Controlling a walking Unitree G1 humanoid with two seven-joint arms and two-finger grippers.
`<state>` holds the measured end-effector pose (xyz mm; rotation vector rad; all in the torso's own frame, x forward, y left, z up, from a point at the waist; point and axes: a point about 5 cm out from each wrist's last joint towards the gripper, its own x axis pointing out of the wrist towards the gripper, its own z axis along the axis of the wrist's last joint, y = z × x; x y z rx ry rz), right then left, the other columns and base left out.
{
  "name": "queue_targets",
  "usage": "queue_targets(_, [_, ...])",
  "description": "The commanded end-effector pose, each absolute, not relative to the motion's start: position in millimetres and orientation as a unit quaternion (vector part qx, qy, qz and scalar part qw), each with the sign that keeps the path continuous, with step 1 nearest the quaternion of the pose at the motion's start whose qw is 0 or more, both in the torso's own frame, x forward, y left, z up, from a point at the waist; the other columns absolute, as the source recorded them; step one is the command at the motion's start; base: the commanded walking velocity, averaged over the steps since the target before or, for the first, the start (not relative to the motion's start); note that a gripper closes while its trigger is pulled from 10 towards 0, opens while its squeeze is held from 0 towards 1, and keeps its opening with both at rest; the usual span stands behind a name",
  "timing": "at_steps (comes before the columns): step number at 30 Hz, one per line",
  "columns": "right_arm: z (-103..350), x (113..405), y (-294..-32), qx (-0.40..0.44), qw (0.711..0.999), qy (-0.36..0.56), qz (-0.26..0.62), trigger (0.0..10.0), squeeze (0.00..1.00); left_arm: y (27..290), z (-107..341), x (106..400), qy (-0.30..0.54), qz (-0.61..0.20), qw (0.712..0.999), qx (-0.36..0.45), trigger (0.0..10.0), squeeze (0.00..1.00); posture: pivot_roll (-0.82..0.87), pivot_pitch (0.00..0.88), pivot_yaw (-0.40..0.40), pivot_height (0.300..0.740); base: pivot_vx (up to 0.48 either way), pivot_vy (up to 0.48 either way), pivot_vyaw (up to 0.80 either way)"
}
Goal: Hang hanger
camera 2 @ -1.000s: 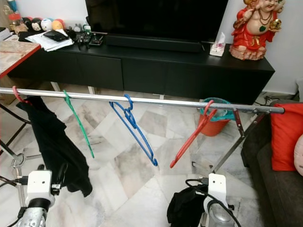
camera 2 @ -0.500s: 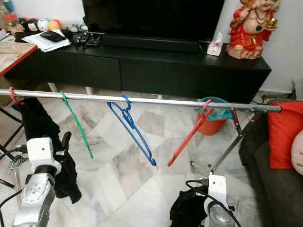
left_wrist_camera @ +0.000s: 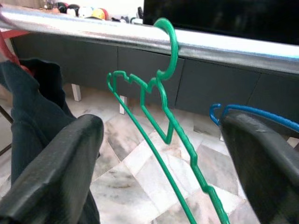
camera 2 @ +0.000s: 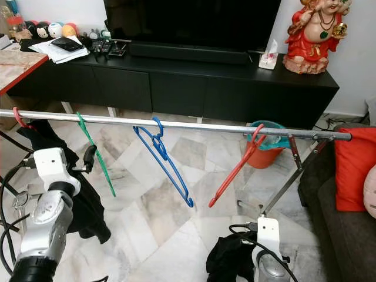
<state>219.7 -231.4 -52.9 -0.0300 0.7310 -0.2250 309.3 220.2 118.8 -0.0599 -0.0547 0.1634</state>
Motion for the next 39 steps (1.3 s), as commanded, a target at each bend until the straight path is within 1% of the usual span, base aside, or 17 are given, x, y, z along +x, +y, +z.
queue_targets(1, [-54,217,-234,-0.014,0.925,0.363,-0.113,10.0,0.00,222,119,317,-0.005,0.090,0.995,-0.033,10.0,1.00,-0.07,0.000,-0.050,0.740,0.000,0.000,0.00])
queue_targets(5, [-55,215,-237,-0.014,0.924,0.366,-0.115,10.0,0.00,218,120,325,0.010,0.094,0.995,-0.029,10.0,1.00,-0.07,0.000,-0.051,0.740,0.000,0.000,0.00])
queue_targets(6, [-55,213,-238,-0.014,0.923,0.367,-0.115,10.0,0.00,214,118,330,0.022,0.085,0.996,-0.032,10.0,0.77,-0.07,0.000,-0.051,0.740,0.000,0.000,0.00])
queue_targets(7, [-55,213,-238,-0.014,0.923,0.368,-0.116,10.0,0.00,212,118,332,0.027,0.082,0.996,-0.031,10.0,0.77,-0.07,0.000,-0.051,0.740,0.000,0.000,0.00])
queue_targets(8, [-56,212,-239,-0.014,0.922,0.369,-0.116,10.0,0.00,209,117,336,0.033,0.082,0.996,-0.028,10.0,0.00,-0.08,0.000,-0.050,0.740,0.000,0.000,0.00])
queue_targets(15, [-55,214,-239,-0.014,0.922,0.370,-0.117,10.0,0.00,203,114,349,0.060,0.104,0.992,-0.033,10.0,0.00,-0.08,0.000,-0.048,0.740,0.000,0.000,0.00])
queue_targets(17, [-55,215,-239,-0.013,0.922,0.369,-0.117,10.0,0.00,207,117,356,0.070,0.140,0.987,-0.022,10.0,0.00,-0.08,0.000,-0.050,0.740,0.000,0.000,0.00])
queue_targets(21, [-54,216,-238,-0.013,0.922,0.369,-0.116,10.0,0.00,209,125,363,0.068,0.162,0.984,-0.011,10.0,0.00,-0.08,0.000,-0.050,0.740,0.000,0.000,0.00])
queue_targets(25, [-54,217,-239,-0.012,0.922,0.369,-0.116,10.0,0.00,203,136,374,0.057,0.164,0.985,-0.006,10.0,0.00,-0.08,0.000,-0.049,0.740,0.000,0.000,0.00])
queue_targets(35, [-52,221,-235,-0.012,0.923,0.367,-0.113,10.0,0.00,201,126,380,0.103,0.176,0.979,0.004,10.0,0.00,-0.09,0.000,-0.051,0.740,0.000,0.000,0.00])
queue_targets(39, [-51,223,-235,-0.011,0.924,0.365,-0.112,10.0,0.00,202,119,378,0.125,0.184,0.974,0.032,10.0,0.00,-0.09,0.000,-0.048,0.740,0.000,0.000,0.00])
